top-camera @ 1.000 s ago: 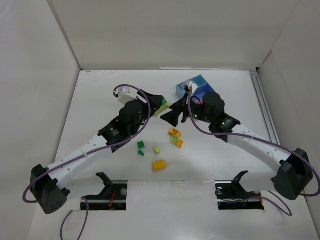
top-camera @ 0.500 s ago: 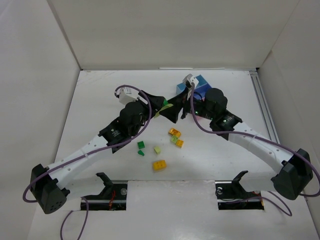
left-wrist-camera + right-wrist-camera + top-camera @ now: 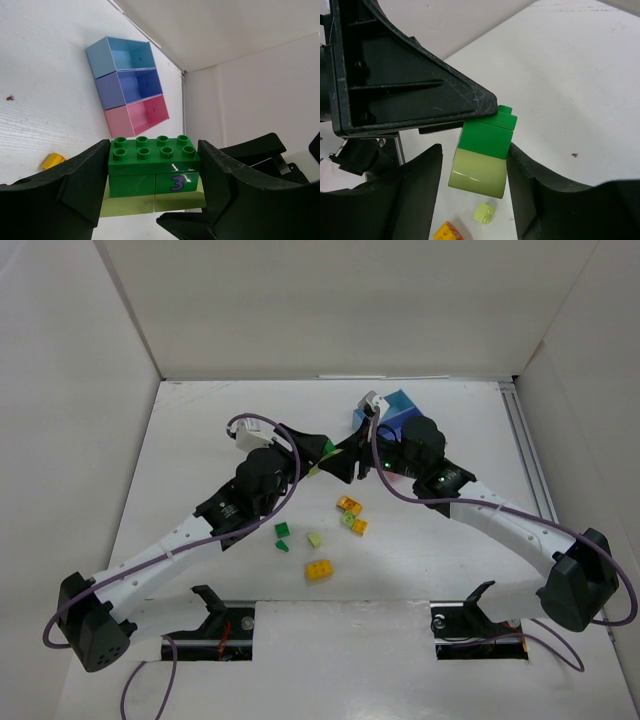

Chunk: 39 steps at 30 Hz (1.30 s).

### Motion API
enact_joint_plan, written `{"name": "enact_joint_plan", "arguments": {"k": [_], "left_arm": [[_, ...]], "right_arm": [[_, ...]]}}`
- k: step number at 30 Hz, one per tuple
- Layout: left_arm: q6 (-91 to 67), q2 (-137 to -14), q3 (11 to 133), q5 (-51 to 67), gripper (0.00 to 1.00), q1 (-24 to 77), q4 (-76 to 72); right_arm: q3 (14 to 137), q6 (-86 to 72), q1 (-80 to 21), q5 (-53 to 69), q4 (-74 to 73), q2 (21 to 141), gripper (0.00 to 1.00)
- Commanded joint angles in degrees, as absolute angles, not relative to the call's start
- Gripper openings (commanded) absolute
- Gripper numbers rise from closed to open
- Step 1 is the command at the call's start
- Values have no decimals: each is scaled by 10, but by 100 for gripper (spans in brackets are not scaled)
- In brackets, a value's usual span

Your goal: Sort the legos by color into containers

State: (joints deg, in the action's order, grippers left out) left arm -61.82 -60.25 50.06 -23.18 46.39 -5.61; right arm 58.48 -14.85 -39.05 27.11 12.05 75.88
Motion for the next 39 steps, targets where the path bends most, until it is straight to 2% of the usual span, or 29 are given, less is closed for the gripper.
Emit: {"name": "enact_joint_plan", "arguments": {"k": [1, 12, 24, 39], "left_arm": [[-621, -584, 498, -243, 48, 466, -90], [-626, -584, 498, -277, 48, 466, -71], [-631, -584, 515, -319, 48, 466, -33], [-581, -590, 526, -294, 51, 466, -33]], "right_arm": [[616, -149, -390, 280, 149, 751, 56], [598, -149, -390, 280, 149, 740, 22], [531, -132, -390, 275, 120, 646, 16], [536, -80, -346, 312, 54, 652, 15]]}}
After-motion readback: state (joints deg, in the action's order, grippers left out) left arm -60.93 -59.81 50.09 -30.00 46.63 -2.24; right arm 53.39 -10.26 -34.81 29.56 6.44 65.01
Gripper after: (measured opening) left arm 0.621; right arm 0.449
